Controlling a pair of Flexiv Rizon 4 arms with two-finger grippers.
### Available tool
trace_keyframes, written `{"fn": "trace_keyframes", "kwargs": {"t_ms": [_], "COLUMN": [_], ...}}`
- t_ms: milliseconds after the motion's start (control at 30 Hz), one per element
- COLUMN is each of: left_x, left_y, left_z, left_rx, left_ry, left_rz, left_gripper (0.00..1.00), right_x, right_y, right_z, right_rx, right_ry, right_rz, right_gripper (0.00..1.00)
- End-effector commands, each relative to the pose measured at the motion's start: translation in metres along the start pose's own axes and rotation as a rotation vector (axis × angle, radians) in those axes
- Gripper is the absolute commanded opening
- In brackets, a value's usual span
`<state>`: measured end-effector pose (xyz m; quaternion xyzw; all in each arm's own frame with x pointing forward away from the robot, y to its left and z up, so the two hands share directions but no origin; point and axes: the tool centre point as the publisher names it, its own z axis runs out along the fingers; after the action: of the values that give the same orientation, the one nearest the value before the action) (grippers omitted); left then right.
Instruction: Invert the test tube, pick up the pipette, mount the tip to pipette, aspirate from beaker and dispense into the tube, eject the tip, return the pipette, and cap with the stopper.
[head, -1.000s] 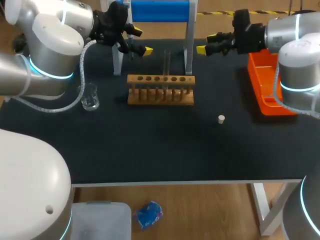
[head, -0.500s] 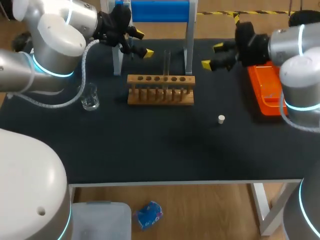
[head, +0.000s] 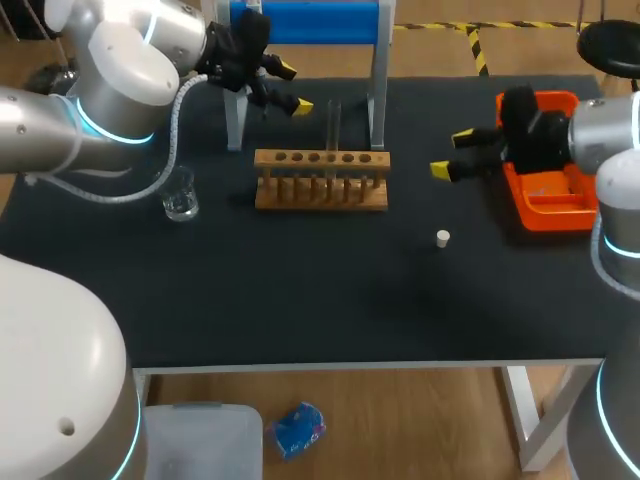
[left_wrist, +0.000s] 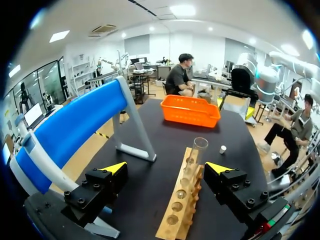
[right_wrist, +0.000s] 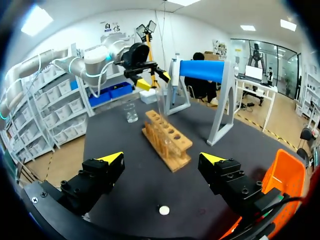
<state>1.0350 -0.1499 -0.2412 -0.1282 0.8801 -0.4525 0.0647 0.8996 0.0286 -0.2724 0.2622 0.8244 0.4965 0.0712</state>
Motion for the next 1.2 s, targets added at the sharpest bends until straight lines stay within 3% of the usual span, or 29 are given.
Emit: {"fn": "trace_keyframes", "kwargs": {"t_ms": [33,533,933,1200], "left_x": [-0.004,0.001,0.002,0.002], "left_y": [0.0,0.004,0.004,0.004], "left_z": [0.008,0.016,0.018,0.018], "left_rx": [-0.008,-0.028,-0.04,-0.04], "left_ry": [0.011,0.038,0.042,0.042], "left_rz": [-0.001,0.007,0.006,0.006], "left_gripper": [1.0,1.0,1.0,1.0], "right_x": [0.002,0.009,0.008,0.004], "right_y": [-0.01,-0.064,-0.087,-0.102], "right_z": [-0.005,0.003,0.006,0.014], "right_rx": [0.025,0.106,0.167,0.234], "right_ry": [0.005,-0.062,-0.081,-0.114], "right_rz": [0.008,0.06,0.083,0.057], "right_gripper": [1.0,1.0,1.0,0.92]}}
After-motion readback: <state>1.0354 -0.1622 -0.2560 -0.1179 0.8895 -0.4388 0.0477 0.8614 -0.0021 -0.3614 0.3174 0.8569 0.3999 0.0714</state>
